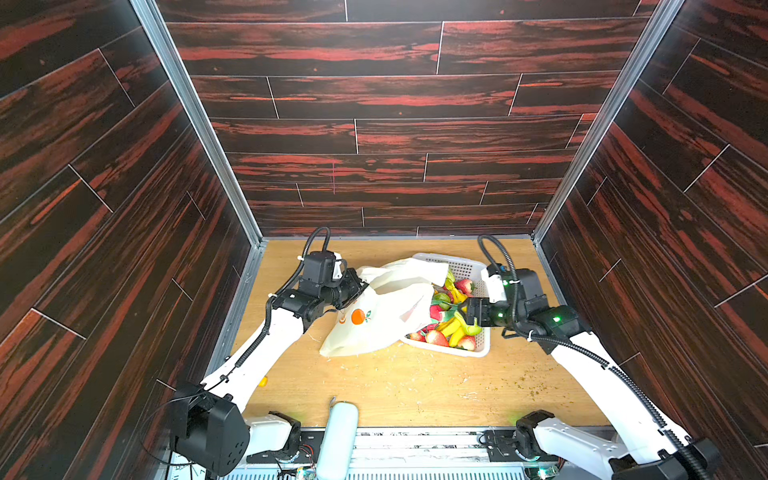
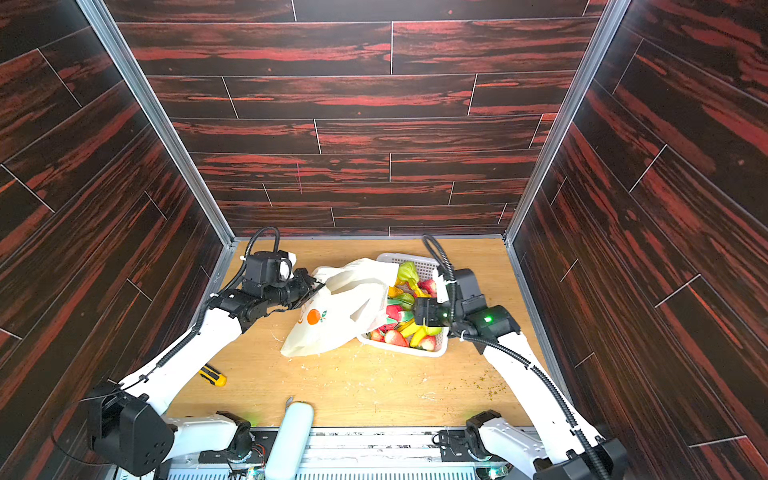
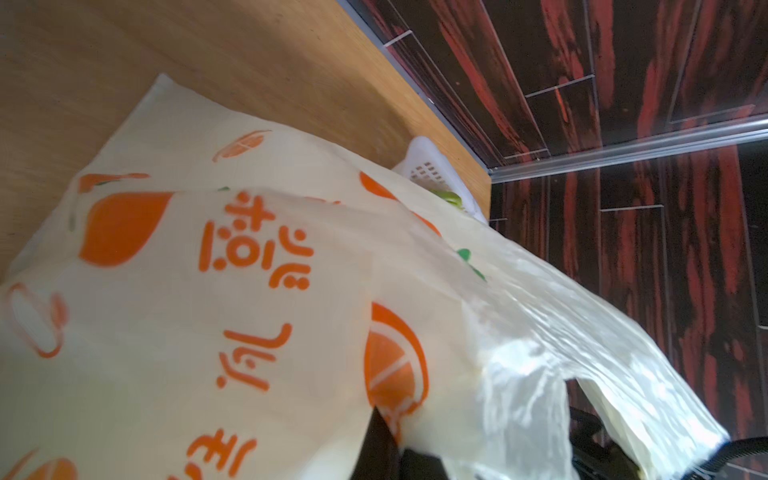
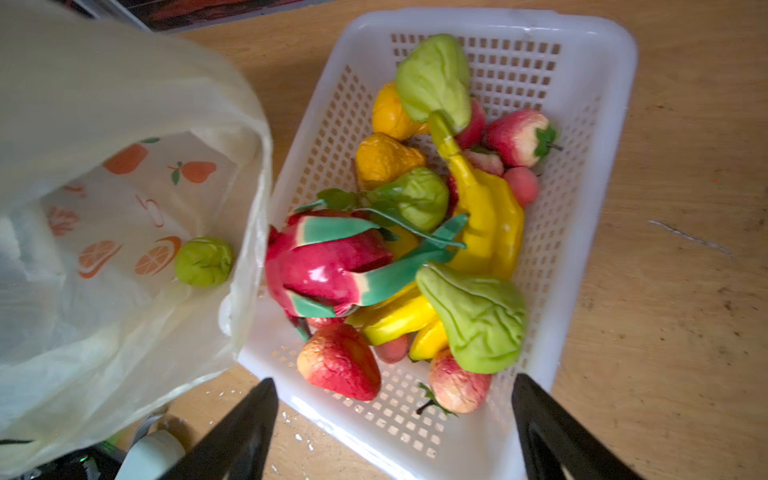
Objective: Place the fake fruits into the plastic bag and tie a complex knot
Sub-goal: 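Move the right gripper back into the basket and grasp another green pear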
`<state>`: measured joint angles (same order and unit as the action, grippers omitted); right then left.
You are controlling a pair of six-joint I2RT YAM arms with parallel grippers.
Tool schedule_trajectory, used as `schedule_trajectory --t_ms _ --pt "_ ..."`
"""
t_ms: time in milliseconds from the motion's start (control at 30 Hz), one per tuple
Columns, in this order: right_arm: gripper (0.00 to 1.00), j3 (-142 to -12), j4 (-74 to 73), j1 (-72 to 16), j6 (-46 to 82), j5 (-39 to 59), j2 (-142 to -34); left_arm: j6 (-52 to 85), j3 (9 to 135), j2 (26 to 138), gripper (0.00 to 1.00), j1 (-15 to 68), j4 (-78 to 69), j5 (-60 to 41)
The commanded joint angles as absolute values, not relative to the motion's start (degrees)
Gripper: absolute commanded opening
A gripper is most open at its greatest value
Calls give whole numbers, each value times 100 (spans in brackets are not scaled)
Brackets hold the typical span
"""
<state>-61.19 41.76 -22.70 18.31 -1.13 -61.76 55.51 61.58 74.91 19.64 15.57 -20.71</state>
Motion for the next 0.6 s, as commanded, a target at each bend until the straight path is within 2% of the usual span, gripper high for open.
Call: schedule_trajectory --t_ms 0,167,367,567 --pt "89 -6365 4550 -2190 1538 -12 -6301 5621 6018 7225 0 1892 1369 -1946" --pt "89 -6476 4580 -2188 993 -50 -6883 5713 5925 7213 0 1802 1256 -2075" --pt "88 -6617 4847 -2190 -42 -831 -7635 5730 5868 7163 0 1740 1239 -2103" --pt "86 -6538 4683 -2197 -342 -998 -8216 5743 5866 7170 0 1723 1197 -2147"
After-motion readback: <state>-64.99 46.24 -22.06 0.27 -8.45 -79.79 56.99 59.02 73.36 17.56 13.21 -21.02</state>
